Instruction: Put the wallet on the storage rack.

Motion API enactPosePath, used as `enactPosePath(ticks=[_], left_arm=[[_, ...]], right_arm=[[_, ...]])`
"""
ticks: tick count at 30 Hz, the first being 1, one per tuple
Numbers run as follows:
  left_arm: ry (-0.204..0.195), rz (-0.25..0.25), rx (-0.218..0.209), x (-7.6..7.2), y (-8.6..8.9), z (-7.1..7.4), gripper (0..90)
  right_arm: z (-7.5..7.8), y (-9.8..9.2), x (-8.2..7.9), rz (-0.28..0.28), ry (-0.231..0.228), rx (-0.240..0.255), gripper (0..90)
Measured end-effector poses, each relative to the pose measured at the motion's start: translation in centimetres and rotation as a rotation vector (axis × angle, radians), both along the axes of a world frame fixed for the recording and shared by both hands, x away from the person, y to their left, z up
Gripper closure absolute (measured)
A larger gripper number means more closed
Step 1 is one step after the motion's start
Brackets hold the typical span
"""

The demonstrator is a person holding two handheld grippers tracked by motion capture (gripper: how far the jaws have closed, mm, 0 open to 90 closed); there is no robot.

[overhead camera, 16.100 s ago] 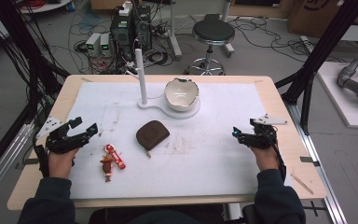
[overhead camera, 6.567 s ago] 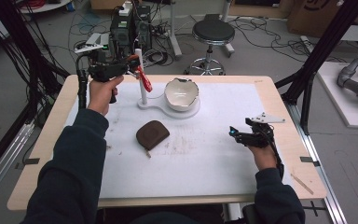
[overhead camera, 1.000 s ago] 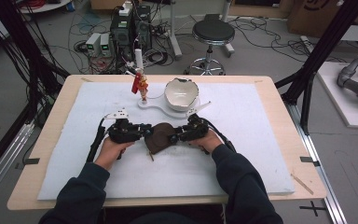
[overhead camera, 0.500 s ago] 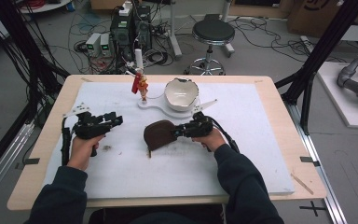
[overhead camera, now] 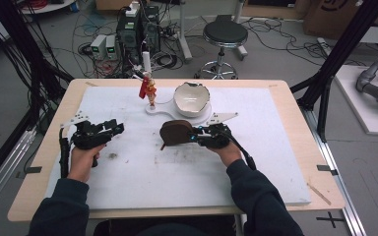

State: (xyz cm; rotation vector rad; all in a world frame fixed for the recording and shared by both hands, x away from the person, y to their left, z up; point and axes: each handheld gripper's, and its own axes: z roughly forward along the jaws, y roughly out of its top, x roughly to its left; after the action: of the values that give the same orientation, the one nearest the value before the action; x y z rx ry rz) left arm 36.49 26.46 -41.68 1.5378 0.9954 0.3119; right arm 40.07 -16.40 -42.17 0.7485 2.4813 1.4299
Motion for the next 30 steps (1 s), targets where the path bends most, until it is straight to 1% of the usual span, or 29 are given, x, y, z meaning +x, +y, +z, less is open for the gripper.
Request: enactPosePath(ticks=[1, 2, 3, 4, 6, 7, 9, 10, 11, 12, 13, 14, 15, 16, 17, 19, 20, 21, 22, 23, 24, 25, 26, 27, 28, 29, 30], left_arm=[[0.001, 0.0, -0.001, 0.0, 0.0, 0.0, 48.8], [0.002, 0.001, -0.002, 0.0, 0.0, 0.0, 48.8], [0.002, 0.001, -0.002, 0.0, 0.0, 0.0, 48.8], [0.003, -0.004, -0.002, 0.0, -0.1, -0.1, 48.8], [0.002, -0.004, -0.004, 0.0, -0.1, -0.1, 48.9], [0.001, -0.003, -0.006, 0.0, -0.1, -0.1, 48.9], [0.0, -0.003, -0.007, 0.1, 0.0, -0.1, 48.9], [0.0, -0.003, -0.007, 0.1, 0.0, -0.1, 48.9], [0.002, -0.002, -0.007, 0.1, 0.0, -0.1, 48.9], [0.001, -0.003, -0.009, 0.1, 0.0, -0.1, 48.9], [0.001, -0.003, -0.009, 0.1, 0.0, -0.1, 48.8], [0.001, -0.004, -0.011, 0.1, 0.0, -0.1, 48.9], [0.0, -0.005, -0.013, 0.1, 0.0, -0.1, 48.9], [0.001, -0.003, -0.012, 0.1, 0.0, -0.1, 48.8], [0.001, -0.003, -0.012, 0.1, 0.0, -0.1, 48.8], [-0.003, 0.004, -0.011, 0.1, 0.1, -0.1, 48.8], [-0.007, 0.007, -0.008, 0.1, 0.2, -0.1, 48.8], [-0.011, 0.012, 0.002, 0.1, 0.2, -0.1, 48.8], [-0.017, 0.017, 0.009, 0.0, 0.2, 0.0, 48.8], [-0.03, 0.023, 0.025, 0.0, 0.2, 0.0, 47.4], [-0.03, 0.023, 0.025, 0.0, 0.2, 0.0, 45.9], [-0.035, 0.023, 0.027, -0.1, 0.2, 0.0, 44.6], [-0.036, 0.022, 0.029, -0.1, 0.2, 0.1, 44.6], [-0.035, 0.025, 0.035, -0.1, 0.2, 0.1, 42.4], [-0.035, 0.032, 0.037, -0.1, 0.3, 0.2, 32.0], [-0.041, 0.049, 0.043, -0.1, 0.5, 0.4, 28.3], [-0.041, 0.049, 0.043, -0.1, 0.5, 0.4, 26.4]], right_arm=[[0.0, -0.1, -0.1, 0.01, -0.003, 0.001, 66.8], [0.0, -0.2, -0.1, 0.03, 0.006, 0.014, 66.2], [0.0, -0.2, -0.1, 0.03, 0.006, 0.014, 66.2], [-0.2, -0.2, -0.2, 0.065, 0.026, 0.023, 63.1], [-0.5, 0.3, -0.2, 0.097, 0.011, 0.007, 51.6], [-0.7, 0.6, -0.3, 0.098, 0.006, -0.009, 49.3], [-1.0, 1.3, -0.3, 0.095, -0.01, -0.044, 49.3], [-1.2, 1.5, -0.3, 0.097, -0.01, -0.05, 49.8], [-1.3, 1.8, -0.3, 0.098, -0.007, -0.06, 56.1], [-1.4, 2.0, -0.2, 0.105, -0.014, -0.07, 59.5], [-1.4, 2.0, -0.2, 0.105, -0.014, -0.07, 59.5], [-1.3, 2.1, -0.2, 0.113, -0.011, -0.067, 63.7], [-1.2, 2.1, -0.2, 0.107, -0.017, -0.063, 64.2], [-1.2, 2.0, -0.2, 0.096, -0.013, -0.051, 64.5], [-1.2, 2.0, -0.2, 0.096, -0.013, -0.051, 64.5], [-0.8, 1.5, 0.0, 0.075, -0.004, -0.011, 64.6], [-0.3, 0.9, 0.1, 0.043, -0.014, 0.022, 64.7], [-0.3, 0.9, 0.1, 0.043, -0.014, 0.022, 64.7], [0.0, 0.5, 0.2, 0.026, -0.019, 0.042, 64.7], [0.6, 0.0, 0.3, -0.006, -0.026, 0.064, 64.6], [0.6, 0.0, 0.3, -0.006, -0.026, 0.064, 64.6], [1.1, -0.5, 0.5, -0.023, -0.024, 0.103, 64.6], [1.1, -0.5, 0.5, -0.023, -0.024, 0.103, 64.6], [1.4, -0.8, 0.6, -0.028, -0.02, 0.119, 64.6], [2.3, -1.0, 0.7, -0.042, -0.021, 0.138, 64.6], [2.7, -1.1, 0.9, -0.045, -0.024, 0.149, 64.6], [2.7, -1.1, 0.9, -0.045, -0.024, 0.149, 64.6]])
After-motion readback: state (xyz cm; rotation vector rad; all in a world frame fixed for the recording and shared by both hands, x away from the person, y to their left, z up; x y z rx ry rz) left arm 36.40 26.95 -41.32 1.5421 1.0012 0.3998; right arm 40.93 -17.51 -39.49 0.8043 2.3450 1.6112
